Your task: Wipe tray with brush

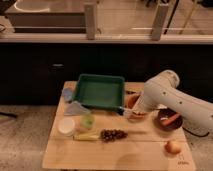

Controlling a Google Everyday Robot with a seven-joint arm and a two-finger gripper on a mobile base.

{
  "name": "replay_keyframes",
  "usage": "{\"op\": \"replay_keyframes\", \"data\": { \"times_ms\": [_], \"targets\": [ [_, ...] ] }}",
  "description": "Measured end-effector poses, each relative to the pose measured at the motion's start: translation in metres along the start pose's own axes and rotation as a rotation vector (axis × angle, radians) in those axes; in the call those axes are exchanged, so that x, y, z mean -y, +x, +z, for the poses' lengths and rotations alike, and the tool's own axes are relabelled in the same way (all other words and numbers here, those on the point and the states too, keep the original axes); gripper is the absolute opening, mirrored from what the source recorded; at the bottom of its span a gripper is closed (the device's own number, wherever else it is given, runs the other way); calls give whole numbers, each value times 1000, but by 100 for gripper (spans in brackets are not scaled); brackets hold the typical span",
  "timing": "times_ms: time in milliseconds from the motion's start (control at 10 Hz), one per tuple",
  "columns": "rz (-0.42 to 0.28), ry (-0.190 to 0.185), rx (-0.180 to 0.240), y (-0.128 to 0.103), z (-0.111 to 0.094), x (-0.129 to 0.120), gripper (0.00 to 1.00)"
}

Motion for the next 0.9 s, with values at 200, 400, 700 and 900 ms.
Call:
{"op": "replay_keyframes", "data": {
  "times_ms": [200,400,700,900],
  "targets": [
    [10,6,4,-1,1,18,0],
    [13,4,3,1,2,17,0],
    [11,4,4,0,2,18,0],
    [11,4,3,0,2,18,0]
  ]
}}
